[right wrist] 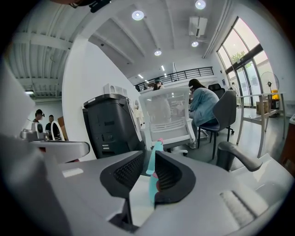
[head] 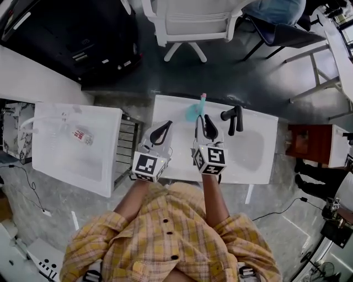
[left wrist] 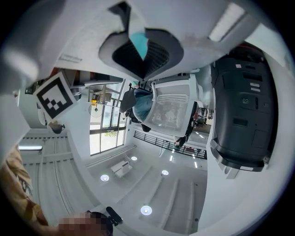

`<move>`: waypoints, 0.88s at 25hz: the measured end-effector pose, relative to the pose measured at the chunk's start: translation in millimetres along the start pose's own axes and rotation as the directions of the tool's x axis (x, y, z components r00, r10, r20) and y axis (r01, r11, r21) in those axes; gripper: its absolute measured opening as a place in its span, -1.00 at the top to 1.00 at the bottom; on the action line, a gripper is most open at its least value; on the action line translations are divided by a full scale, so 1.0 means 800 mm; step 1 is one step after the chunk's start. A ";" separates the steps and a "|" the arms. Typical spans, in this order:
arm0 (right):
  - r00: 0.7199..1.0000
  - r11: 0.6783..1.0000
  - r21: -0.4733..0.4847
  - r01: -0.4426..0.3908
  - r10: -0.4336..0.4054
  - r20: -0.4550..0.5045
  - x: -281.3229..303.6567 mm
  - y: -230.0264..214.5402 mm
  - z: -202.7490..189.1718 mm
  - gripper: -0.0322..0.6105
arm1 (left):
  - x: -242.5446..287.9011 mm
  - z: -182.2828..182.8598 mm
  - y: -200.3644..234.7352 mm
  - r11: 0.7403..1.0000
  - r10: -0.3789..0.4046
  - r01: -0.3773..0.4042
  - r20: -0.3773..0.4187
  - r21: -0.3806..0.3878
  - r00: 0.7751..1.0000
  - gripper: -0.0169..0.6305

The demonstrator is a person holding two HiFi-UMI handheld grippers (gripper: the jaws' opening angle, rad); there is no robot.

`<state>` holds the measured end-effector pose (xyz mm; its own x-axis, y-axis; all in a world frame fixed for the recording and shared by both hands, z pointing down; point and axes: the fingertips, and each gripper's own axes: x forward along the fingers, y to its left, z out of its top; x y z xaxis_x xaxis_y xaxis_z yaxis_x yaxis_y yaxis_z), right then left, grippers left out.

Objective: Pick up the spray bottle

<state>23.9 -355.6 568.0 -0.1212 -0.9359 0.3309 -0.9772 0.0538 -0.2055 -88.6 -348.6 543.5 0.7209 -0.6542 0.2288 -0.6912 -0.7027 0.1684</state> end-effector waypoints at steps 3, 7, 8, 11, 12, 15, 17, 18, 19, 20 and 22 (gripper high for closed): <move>1.000 1.000 0.002 -0.002 0.002 -0.013 0.008 0.001 -0.008 0.63 | -0.003 -0.006 0.000 1.000 0.003 -0.003 -0.015 0.002 1.000 0.95; 0.999 1.000 0.010 0.001 -0.001 -0.033 0.017 0.000 -0.018 0.53 | -0.001 -0.012 0.003 1.000 0.005 -0.005 -0.025 0.000 1.000 0.95; 0.999 1.000 0.012 0.003 -0.003 -0.037 0.019 -0.001 -0.020 0.51 | -0.001 -0.013 0.004 1.000 0.005 -0.005 -0.028 -0.001 1.000 0.95; 0.999 1.000 0.015 0.011 -0.010 -0.048 0.025 -0.002 -0.025 0.51 | 0.001 -0.015 0.005 1.000 0.006 -0.006 -0.034 -0.003 0.999 0.95; 0.999 1.000 0.012 0.016 -0.015 -0.052 0.027 -0.003 -0.027 0.51 | 0.002 -0.015 0.005 1.000 0.005 -0.005 -0.035 -0.004 0.999 0.95; 0.998 0.999 0.000 0.035 -0.035 -0.060 0.035 -0.007 -0.031 0.48 | 0.002 -0.019 0.005 1.000 0.002 -0.002 -0.041 -0.006 0.999 0.95; 0.997 0.999 -0.015 0.043 -0.044 -0.062 0.042 -0.010 -0.033 0.48 | 0.002 -0.022 0.008 1.000 0.003 -0.004 -0.044 -0.008 0.999 0.95; 0.997 0.999 -0.022 0.045 -0.046 -0.064 0.045 -0.011 -0.034 0.47 | 0.002 -0.024 0.010 1.000 0.005 -0.006 -0.046 -0.009 0.999 0.95; 0.997 0.999 -0.028 0.045 -0.047 -0.066 0.049 -0.011 -0.035 0.47 | 0.002 -0.025 0.012 1.000 0.008 -0.008 -0.049 -0.011 0.999 0.95; 0.996 0.998 -0.037 0.047 -0.049 -0.068 0.052 -0.011 -0.035 0.47 | 0.001 -0.027 0.013 1.000 0.010 -0.011 -0.052 -0.012 0.999 0.95; 0.995 0.997 -0.056 0.056 -0.060 -0.073 0.056 -0.012 -0.036 0.47 | 0.000 -0.029 0.015 1.000 0.014 -0.015 -0.053 -0.014 0.999 0.95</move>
<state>22.6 -388.0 611.3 -0.0745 -0.9093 0.4093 -0.9907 0.0205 -0.1347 -98.0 -351.0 567.6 0.7075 -0.6483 0.2814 -0.7024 -0.6892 0.1781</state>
